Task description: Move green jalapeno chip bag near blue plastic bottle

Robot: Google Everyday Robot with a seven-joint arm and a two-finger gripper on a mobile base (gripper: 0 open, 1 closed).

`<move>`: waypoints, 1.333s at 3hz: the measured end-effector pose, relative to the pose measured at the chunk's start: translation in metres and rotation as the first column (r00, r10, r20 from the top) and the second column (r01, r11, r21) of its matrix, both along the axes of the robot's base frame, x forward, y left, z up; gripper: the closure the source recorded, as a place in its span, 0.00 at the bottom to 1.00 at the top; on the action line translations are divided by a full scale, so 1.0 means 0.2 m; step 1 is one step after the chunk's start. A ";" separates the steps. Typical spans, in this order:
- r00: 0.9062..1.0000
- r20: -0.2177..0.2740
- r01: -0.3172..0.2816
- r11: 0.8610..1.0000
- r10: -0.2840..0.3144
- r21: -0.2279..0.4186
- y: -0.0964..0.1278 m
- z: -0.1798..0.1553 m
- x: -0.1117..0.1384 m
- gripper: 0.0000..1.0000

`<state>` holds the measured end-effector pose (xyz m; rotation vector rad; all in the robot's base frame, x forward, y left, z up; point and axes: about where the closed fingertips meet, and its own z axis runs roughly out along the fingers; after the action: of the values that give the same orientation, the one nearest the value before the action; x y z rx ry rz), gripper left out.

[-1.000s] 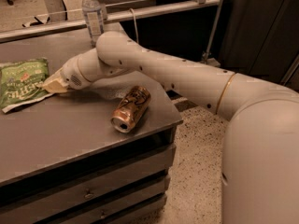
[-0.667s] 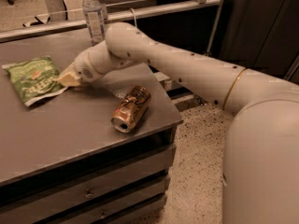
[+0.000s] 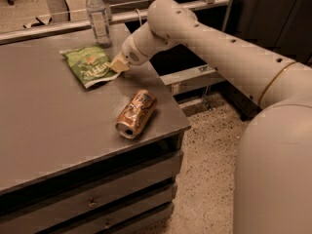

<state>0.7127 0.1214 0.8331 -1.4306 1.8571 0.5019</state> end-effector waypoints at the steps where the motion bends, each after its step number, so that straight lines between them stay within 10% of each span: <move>1: 0.999 0.023 0.040 0.997 -0.039 -0.061 -0.19 0.03 0.08 1.00; 4: 1.000 0.020 0.026 0.991 -0.024 -0.131 -0.32 0.04 0.12 0.35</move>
Offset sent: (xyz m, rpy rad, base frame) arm 0.0314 -0.0753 0.0183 -0.1425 -0.0411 -0.0354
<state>0.7365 0.0582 0.8410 -1.4906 1.9208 0.3584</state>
